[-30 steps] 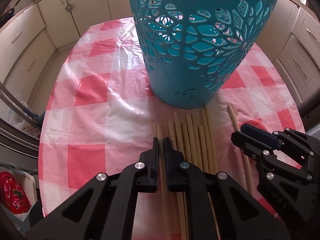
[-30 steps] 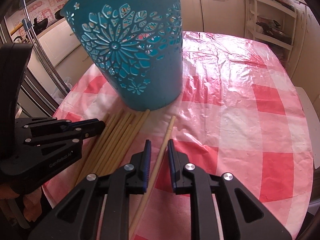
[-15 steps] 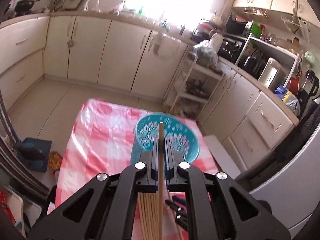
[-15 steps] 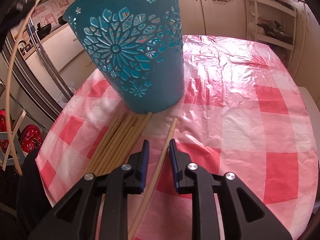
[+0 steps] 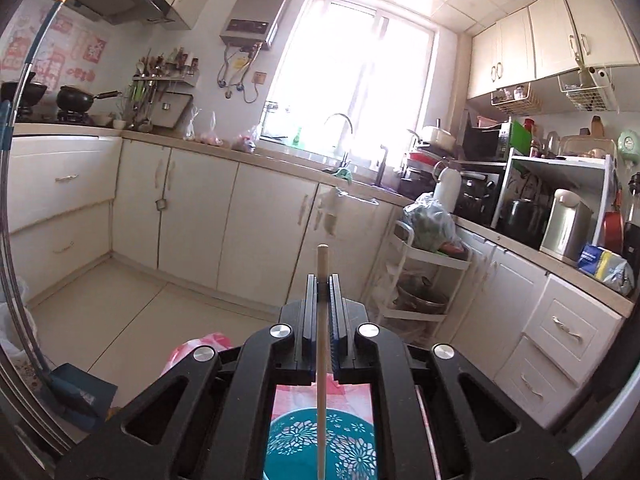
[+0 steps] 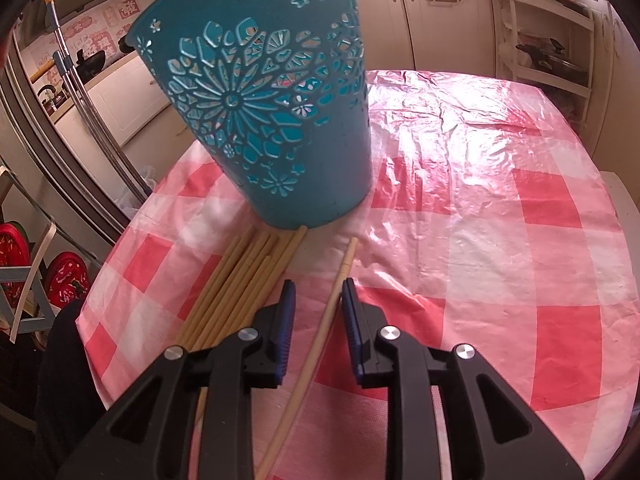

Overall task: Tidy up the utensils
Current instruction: 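Lift the chopstick with the left tool and drop it into the teal basket, then close the right tool on a single chopstick beside the bundle, then raise the chopstick with the right tool and release it into the basket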

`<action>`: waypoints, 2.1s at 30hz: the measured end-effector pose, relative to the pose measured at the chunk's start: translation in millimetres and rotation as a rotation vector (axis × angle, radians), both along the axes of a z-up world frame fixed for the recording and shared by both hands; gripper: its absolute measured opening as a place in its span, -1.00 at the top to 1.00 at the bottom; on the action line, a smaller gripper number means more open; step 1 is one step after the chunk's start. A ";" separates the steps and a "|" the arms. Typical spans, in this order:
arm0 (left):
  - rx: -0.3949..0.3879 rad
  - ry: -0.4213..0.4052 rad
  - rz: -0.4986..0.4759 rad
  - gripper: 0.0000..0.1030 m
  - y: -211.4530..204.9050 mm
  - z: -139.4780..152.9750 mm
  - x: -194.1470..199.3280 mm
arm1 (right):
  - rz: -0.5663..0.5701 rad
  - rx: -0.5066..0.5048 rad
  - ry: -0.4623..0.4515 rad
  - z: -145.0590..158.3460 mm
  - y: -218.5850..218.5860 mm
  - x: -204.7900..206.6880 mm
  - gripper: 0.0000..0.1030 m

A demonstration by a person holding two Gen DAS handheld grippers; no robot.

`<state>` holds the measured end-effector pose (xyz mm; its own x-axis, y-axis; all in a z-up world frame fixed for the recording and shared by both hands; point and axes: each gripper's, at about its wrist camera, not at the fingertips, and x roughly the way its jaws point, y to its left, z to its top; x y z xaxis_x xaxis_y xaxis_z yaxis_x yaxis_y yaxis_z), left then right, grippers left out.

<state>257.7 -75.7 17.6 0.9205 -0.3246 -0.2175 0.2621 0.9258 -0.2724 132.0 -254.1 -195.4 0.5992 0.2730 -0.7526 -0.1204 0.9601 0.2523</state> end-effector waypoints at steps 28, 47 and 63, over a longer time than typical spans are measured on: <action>0.103 0.343 0.057 -0.41 59.4 -116.6 -57.2 | 0.055 -0.215 0.045 5.7 19.3 2.8 0.81; 0.116 0.432 0.005 -0.51 82.8 -135.8 -101.7 | 0.051 -0.219 0.127 12.6 9.5 -6.8 0.89; 0.121 0.453 0.011 -0.59 92.9 -134.2 -123.9 | 0.064 0.295 -0.278 158.0 -28.5 -54.7 0.89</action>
<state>133.8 17.2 -116.5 0.7271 -0.2630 -0.6341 0.1321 0.9600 -0.2467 77.3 -282.6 -37.4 0.7437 0.4961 -0.4481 -0.2803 0.8399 0.4647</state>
